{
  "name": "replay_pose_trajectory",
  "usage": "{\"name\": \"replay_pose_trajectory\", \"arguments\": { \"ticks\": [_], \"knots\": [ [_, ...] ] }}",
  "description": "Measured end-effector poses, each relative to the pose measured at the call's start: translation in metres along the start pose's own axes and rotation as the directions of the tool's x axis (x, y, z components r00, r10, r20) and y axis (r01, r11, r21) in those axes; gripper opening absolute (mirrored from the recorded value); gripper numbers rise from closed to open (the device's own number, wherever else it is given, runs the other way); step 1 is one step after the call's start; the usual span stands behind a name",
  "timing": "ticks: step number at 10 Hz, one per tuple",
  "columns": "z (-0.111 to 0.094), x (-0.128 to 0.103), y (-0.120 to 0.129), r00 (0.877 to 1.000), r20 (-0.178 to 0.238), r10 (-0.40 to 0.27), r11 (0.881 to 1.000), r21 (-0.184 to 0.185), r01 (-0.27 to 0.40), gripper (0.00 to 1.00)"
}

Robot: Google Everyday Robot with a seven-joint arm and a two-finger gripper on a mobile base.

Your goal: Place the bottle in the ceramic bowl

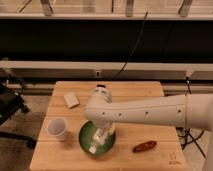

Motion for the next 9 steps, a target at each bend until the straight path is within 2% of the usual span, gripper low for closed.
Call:
{"name": "replay_pose_trajectory", "arguments": {
  "ticks": [9],
  "knots": [
    [0.0018, -0.0047, 0.0016, 0.997, -0.008, -0.076, 0.997, 0.013, 0.076, 0.04]
  ]
}}
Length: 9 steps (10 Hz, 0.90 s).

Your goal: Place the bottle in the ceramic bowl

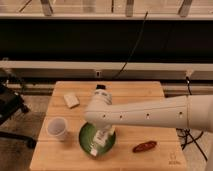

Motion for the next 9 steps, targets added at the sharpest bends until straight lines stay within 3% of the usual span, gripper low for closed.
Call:
{"name": "replay_pose_trajectory", "arguments": {
  "ticks": [9],
  "knots": [
    [0.001, -0.0045, 0.0004, 0.997, -0.011, -0.074, 0.997, 0.004, 0.074, 0.04]
  ]
}}
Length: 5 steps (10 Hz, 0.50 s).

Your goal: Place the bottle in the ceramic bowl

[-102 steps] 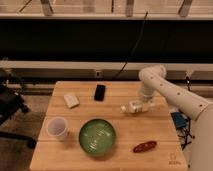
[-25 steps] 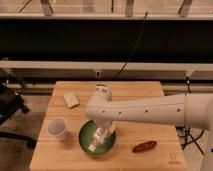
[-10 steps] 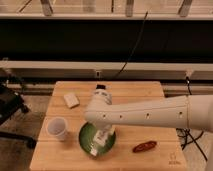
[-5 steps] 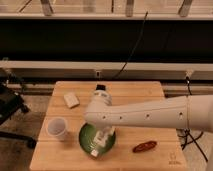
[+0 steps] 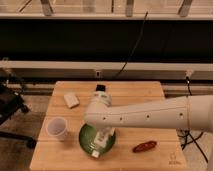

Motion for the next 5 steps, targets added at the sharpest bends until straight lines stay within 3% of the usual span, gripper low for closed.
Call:
{"name": "replay_pose_trajectory", "arguments": {
  "ticks": [5],
  "knots": [
    [0.0008, -0.0022, 0.0005, 0.999, -0.004, -0.045, 0.999, 0.002, 0.045, 0.04]
  ]
}}
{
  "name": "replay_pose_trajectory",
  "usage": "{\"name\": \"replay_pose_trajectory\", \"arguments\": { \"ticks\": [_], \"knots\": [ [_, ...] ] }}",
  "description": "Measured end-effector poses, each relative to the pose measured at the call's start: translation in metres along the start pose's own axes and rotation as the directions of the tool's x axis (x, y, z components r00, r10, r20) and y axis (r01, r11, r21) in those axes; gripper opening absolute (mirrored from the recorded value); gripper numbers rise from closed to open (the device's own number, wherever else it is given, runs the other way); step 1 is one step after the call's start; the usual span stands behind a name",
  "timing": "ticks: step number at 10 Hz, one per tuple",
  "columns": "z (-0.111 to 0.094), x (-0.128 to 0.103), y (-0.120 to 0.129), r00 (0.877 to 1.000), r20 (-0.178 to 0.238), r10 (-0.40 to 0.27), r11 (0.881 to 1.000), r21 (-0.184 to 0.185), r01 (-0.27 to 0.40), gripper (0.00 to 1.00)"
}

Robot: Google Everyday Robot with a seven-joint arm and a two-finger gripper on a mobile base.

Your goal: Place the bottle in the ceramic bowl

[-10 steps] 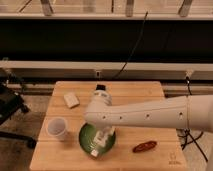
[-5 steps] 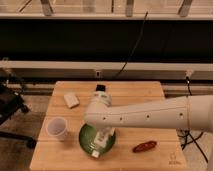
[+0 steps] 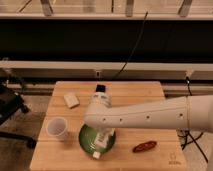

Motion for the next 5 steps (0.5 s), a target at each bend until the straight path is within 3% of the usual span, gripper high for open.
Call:
{"name": "replay_pose_trajectory", "arguments": {
  "ticks": [5],
  "knots": [
    [0.0005, -0.0033, 0.0006, 0.999, -0.003, -0.053, 0.999, -0.002, 0.053, 0.04]
  ]
}}
